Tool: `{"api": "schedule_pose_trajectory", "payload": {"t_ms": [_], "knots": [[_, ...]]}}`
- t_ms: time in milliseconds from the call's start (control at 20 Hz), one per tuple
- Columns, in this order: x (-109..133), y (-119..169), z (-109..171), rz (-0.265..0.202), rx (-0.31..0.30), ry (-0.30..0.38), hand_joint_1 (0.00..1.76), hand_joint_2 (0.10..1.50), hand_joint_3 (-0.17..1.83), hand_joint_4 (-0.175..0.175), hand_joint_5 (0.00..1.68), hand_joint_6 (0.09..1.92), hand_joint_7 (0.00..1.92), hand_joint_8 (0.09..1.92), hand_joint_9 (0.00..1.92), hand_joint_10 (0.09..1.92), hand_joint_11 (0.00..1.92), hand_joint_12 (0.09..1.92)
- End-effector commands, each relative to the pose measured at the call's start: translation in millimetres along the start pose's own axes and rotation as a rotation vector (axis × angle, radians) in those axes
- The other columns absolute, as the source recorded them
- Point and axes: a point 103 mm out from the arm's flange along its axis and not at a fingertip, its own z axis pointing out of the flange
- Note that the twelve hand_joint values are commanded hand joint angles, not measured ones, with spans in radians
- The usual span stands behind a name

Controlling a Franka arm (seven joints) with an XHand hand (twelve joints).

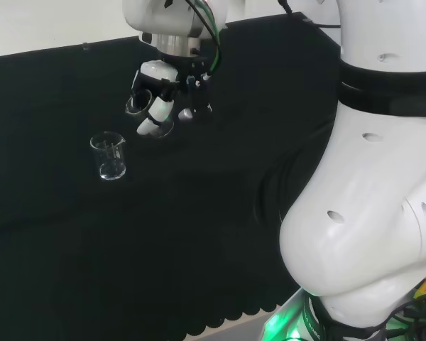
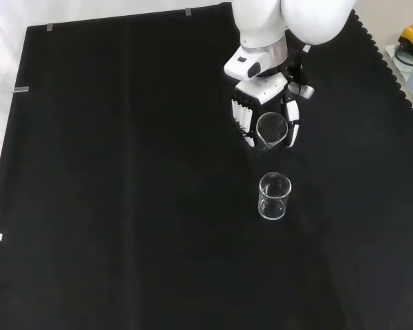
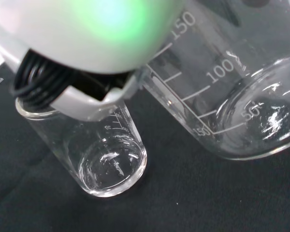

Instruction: Place the beaker back on the table.

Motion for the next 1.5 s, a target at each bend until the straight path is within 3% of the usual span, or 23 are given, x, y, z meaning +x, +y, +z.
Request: {"api": "schedule_pose_trajectory", "payload": {"t_ms": [50, 200, 550, 900, 1500], "knots": [[-17, 5, 12, -0.003, -0.024, 0.098, 1.44, 0.53, 0.74, -0.175, 1.36, 0.48, 1.47, 0.48, 1.61, 0.09, 1.35, 0.69], [-22, 6, 16, -0.009, -0.039, 0.151, 1.45, 0.47, 0.84, -0.175, 1.29, 0.60, 1.53, 0.43, 1.64, 0.09, 1.35, 0.69], [-29, 10, 27, -0.011, -0.068, 0.233, 1.45, 0.46, 0.86, -0.175, 1.28, 0.62, 1.54, 0.42, 1.65, 0.09, 1.35, 0.69], [-33, 13, 39, -0.034, -0.108, 0.270, 1.45, 0.46, 0.86, -0.175, 1.28, 0.63, 1.54, 0.42, 1.65, 0.09, 1.35, 0.69], [-50, 27, 61, -0.047, -0.120, 0.320, 1.45, 0.46, 0.86, -0.175, 1.28, 0.64, 1.54, 0.43, 1.65, 0.09, 1.35, 0.69]]}}
